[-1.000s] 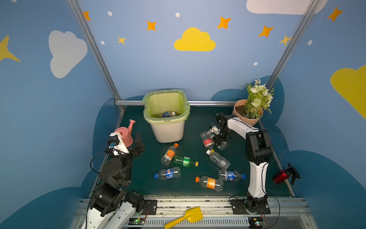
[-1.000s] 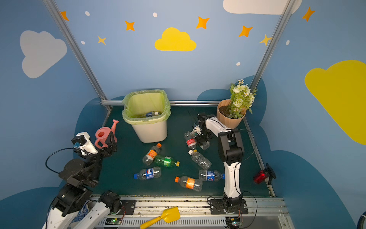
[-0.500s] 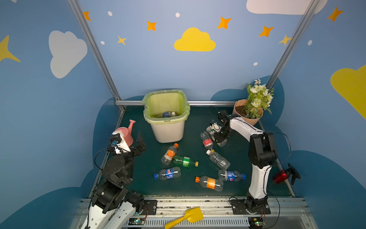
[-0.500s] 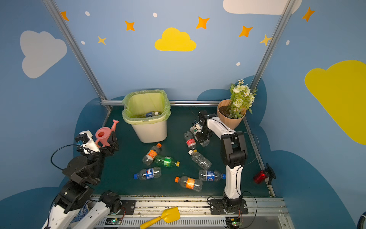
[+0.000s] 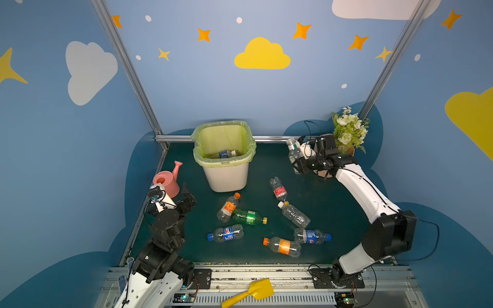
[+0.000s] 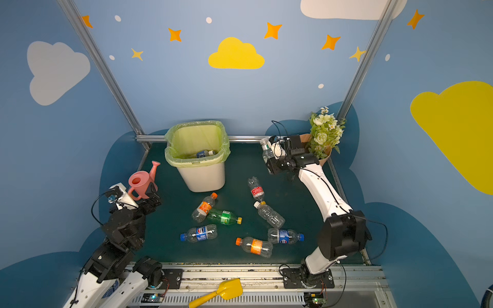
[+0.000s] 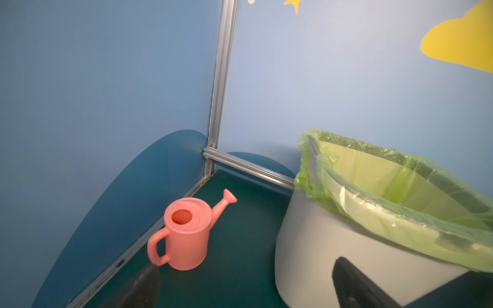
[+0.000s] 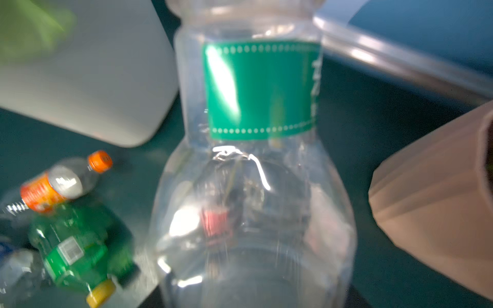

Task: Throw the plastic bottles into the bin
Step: 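Lift the green-labelled bottle with the right gripper and carry it over the bin, then release the bottle into the bin and withdraw the right gripper while the left reaches forward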

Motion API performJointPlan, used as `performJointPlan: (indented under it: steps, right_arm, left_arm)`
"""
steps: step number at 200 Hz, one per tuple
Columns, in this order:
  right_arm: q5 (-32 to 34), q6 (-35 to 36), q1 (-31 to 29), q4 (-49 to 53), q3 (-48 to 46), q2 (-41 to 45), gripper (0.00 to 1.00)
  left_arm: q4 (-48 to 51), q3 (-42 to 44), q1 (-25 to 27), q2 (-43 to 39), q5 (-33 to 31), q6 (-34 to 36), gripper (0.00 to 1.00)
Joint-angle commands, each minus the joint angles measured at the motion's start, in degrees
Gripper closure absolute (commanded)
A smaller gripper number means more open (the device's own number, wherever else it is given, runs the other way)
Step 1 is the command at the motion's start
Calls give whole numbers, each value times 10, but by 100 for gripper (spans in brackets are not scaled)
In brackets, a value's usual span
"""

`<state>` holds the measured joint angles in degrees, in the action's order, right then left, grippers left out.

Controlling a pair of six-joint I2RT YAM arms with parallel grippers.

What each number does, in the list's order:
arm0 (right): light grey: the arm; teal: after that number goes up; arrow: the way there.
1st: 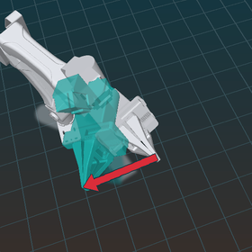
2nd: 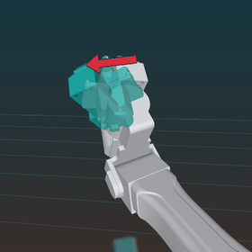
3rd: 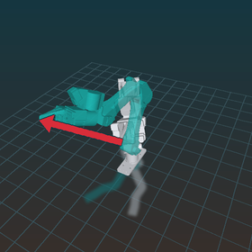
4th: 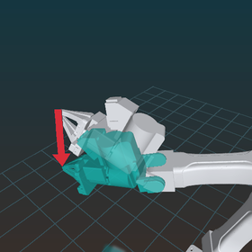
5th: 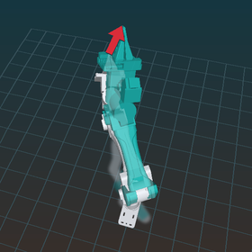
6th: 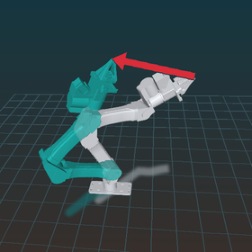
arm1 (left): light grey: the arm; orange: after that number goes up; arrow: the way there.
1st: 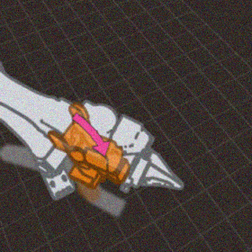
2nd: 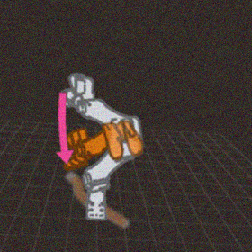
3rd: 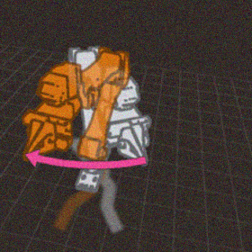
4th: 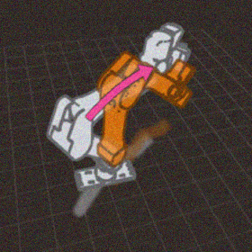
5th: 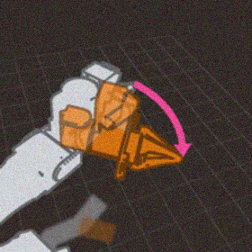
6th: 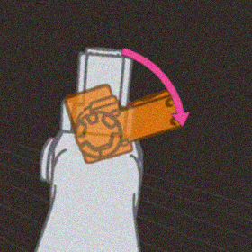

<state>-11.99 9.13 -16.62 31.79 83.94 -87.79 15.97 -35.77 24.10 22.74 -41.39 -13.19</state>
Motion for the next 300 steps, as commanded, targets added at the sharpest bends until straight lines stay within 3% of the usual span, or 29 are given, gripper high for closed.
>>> performJointPlan:
  steps: [1, 53, 102, 132, 150, 180, 205, 228, 256, 300]
  right_arm:
    - [-51, -64, 2, -155, -19, 71, 62]
    - [-122, -209, -9, -360, 1, 126, 63]
    - [-196, -276, -91, -458, 94, 52, 60]
    - [-208, -264, -176, -423, 180, -75, 56]
    - [-220, -245, -214, -347, 266, -182, 51]
    - [-202, -187, -225, -206, 389, -272, 21]
    - [-158, -158, -220, -220, 365, -226, 10]
    - [-114, -118, -216, -208, 341, -158, 7]
    - [-64, -89, -211, -249, 235, -52, 5]
    - [-14, -108, -153, -269, 37, 72, 5]
  left_arm:
    - [27, 13, -7, -1, -26, -48, 0]
    - [63, 40, -24, 22, -10, -111, 0]
    - [75, 63, -35, 55, 48, -173, 0]
    - [55, 60, -36, 77, 96, -174, 0]
    - [43, 60, -36, 91, 117, -178, 0]
    - [68, 39, -37, 94, 115, -171, 0]
    - [70, 42, -36, 72, 106, -154, 0]
    - [60, 46, -36, 46, 129, -135, 0]
    - [43, 39, -34, 31, 179, -102, 0]
    - [53, 20, 2, 65, 187, -71, 0]
